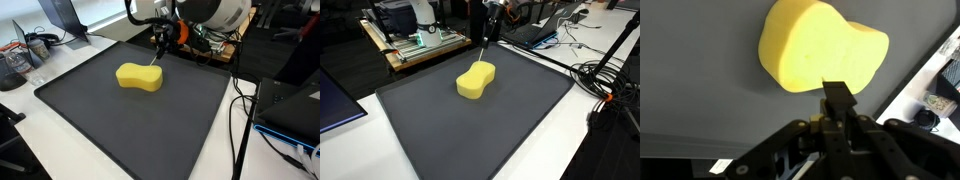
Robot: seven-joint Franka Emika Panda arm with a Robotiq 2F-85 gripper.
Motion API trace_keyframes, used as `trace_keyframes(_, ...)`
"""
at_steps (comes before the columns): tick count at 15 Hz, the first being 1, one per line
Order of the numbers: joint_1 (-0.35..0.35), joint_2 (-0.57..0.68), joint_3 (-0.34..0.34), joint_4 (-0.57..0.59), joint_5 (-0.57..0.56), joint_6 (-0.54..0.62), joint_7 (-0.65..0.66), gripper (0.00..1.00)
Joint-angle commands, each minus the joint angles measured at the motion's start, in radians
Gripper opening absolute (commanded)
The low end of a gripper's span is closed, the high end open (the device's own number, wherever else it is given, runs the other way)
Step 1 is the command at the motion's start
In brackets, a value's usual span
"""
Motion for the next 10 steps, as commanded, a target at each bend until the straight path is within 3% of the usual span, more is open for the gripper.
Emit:
trace_keyframes(1,0.144,0.064,-0.157,0.084,0.070,0.034,-0.107,0.03)
trace_keyframes(2,0.098,0.054,-0.097,0.065,0.022,0.034,-0.081,0.03)
trace_keyframes(4,0.074,0.036,-0.072,0.082,0.045,0.034,-0.116,0.03)
trace_keyframes(7,-0.031,-0.026,-0.001,0.057,0.037,0.027,-0.106,0.03)
trace_keyframes(10,-0.208,-0.087,0.128,0.045,0.039,0.023,-0.116,0.03)
